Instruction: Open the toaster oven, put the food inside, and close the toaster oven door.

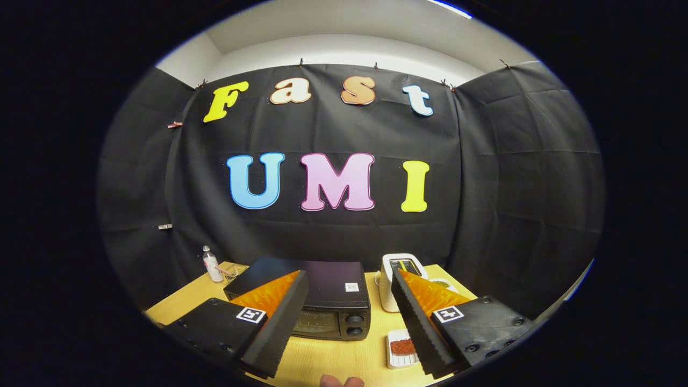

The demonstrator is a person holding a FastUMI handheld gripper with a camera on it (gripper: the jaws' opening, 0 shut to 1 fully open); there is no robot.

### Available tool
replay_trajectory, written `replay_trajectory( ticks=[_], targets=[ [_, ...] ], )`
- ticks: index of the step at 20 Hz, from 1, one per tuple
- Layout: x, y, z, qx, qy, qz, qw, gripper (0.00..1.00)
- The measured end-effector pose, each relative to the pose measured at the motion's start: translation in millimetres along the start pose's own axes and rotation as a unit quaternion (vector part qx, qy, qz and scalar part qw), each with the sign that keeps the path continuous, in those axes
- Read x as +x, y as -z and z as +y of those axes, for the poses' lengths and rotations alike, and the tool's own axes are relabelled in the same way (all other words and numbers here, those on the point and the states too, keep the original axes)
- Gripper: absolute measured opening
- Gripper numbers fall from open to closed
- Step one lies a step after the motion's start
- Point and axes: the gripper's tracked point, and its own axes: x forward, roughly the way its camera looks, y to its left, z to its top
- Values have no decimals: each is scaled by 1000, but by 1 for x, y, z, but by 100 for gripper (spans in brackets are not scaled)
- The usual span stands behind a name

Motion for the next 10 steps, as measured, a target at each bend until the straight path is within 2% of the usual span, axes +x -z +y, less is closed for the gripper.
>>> replay_trajectory(
  ticks=[6, 10],
  targets=[
    [30, 34, 53, 4, -17, 3, 1000, 98],
    [50, 65, 79, 8, -8, 10, 1000, 98]
  ],
)
